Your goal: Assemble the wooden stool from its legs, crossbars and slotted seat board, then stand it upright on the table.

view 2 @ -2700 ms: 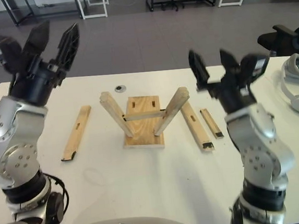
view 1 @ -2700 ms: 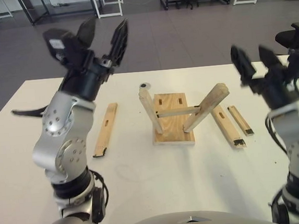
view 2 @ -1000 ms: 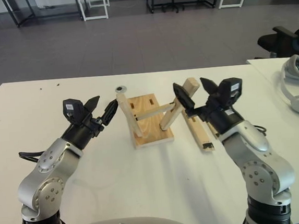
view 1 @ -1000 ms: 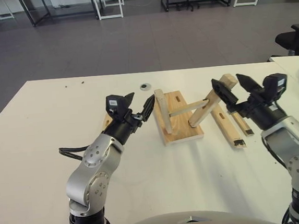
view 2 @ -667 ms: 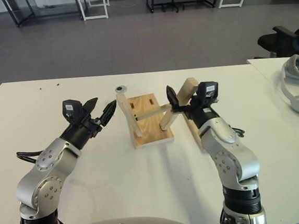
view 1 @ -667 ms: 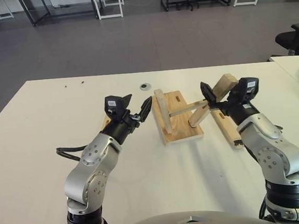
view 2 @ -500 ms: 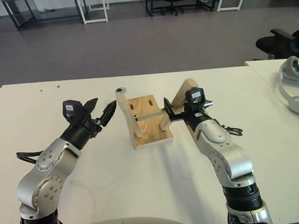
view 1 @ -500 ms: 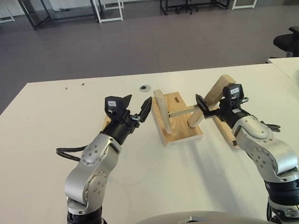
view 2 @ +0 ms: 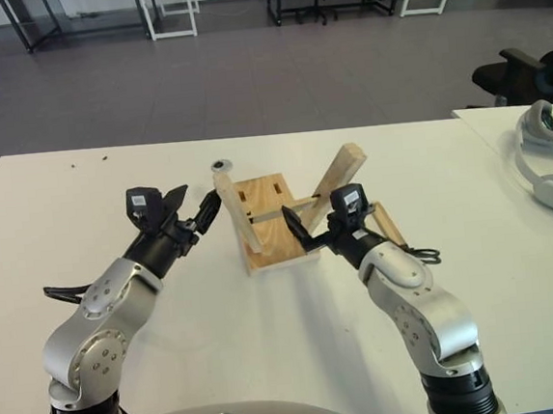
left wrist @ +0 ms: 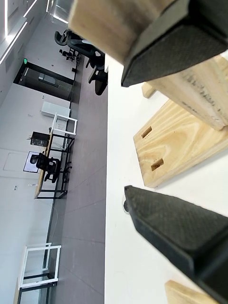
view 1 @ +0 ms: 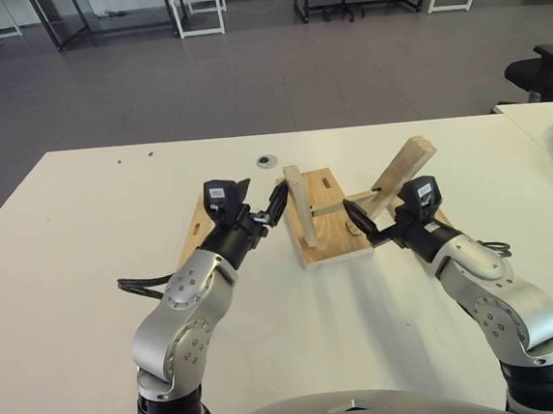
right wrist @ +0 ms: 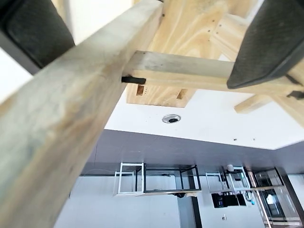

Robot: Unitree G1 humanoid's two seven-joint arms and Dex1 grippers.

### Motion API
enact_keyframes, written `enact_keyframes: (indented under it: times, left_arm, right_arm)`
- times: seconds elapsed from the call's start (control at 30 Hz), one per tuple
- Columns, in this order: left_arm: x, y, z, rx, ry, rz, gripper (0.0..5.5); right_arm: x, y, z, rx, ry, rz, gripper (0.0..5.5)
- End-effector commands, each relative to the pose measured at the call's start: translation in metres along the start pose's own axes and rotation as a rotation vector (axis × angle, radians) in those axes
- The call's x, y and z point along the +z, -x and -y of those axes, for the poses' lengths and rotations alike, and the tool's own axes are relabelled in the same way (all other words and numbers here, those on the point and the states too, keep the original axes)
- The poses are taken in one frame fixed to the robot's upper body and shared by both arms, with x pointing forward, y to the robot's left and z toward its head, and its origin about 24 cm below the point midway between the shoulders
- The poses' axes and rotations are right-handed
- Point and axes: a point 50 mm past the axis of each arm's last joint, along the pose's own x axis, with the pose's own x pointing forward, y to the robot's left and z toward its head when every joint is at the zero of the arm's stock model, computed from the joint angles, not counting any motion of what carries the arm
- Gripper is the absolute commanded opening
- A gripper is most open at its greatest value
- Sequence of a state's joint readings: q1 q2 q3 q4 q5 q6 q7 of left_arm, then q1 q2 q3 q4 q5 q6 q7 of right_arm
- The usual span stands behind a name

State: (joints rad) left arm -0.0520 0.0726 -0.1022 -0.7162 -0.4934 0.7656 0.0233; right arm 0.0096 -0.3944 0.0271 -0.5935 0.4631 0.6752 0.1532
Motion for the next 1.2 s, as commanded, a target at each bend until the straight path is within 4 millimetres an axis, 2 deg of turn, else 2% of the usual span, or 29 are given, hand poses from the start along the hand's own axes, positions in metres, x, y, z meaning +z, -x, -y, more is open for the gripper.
enact_keyframes:
  times: [0.03,0.27,0.43,0.53,0.57,0.7,0.77,0.83,0.87,0.93,1.0,1.03,1.1,1.2]
  left_arm:
    - [0.008,-0.011,0.022,-0.055,0.019,0.029,3.85]
    - [-0.004,-0.015,0.023,-0.045,0.019,-0.014,3.85]
    - [-0.010,-0.013,0.018,-0.041,0.031,-0.034,3.85]
    - [-0.021,-0.002,-0.013,-0.007,-0.020,-0.081,3.85]
    - [-0.023,0.005,-0.034,0.028,-0.060,-0.098,3.85]
    - [-0.014,0.022,-0.090,0.117,-0.180,-0.107,3.85]
    - [-0.008,0.026,-0.106,0.119,-0.225,-0.108,3.85]
    - [-0.006,0.027,-0.110,0.069,-0.270,-0.134,3.85]
    - [-0.007,0.028,-0.109,0.028,-0.285,-0.156,3.85]
    - [-0.008,0.029,-0.107,-0.069,-0.345,-0.210,3.85]
    - [-0.008,0.034,-0.109,-0.171,-0.452,-0.311,3.85]
    - [-0.010,0.039,-0.109,-0.241,-0.499,-0.382,3.85]
    - [-0.017,0.046,-0.106,-0.373,-0.546,-0.499,3.85]
    - [-0.025,0.060,-0.091,-0.567,-0.522,-0.611,3.85]
  right_arm:
    - [0.001,-0.006,-0.024,0.157,0.097,-0.039,5.37]
    - [0.012,-0.009,-0.051,0.354,0.259,-0.021,5.37]
    - [0.016,-0.009,-0.049,0.334,0.306,-0.005,5.37]
    - [0.019,0.000,-0.036,0.286,0.325,0.004,5.37]
    - [0.017,0.007,-0.027,0.282,0.339,-0.010,5.37]
    - [0.008,0.034,0.006,0.371,0.348,-0.075,5.37]
    - [0.004,0.048,0.021,0.472,0.323,-0.147,5.37]
    - [-0.003,0.051,0.043,0.495,0.329,-0.217,5.37]
    - [-0.010,0.044,0.058,0.472,0.373,-0.248,5.37]
    - [-0.019,0.018,0.083,0.382,0.446,-0.249,5.37]
    - [-0.021,-0.026,0.098,0.280,0.470,-0.188,5.37]
    - [-0.022,-0.050,0.095,0.278,0.483,-0.153,5.37]
    - [-0.021,-0.082,0.080,0.339,0.459,-0.091,5.37]
    - [-0.013,-0.112,0.054,0.489,0.407,0.003,5.37]
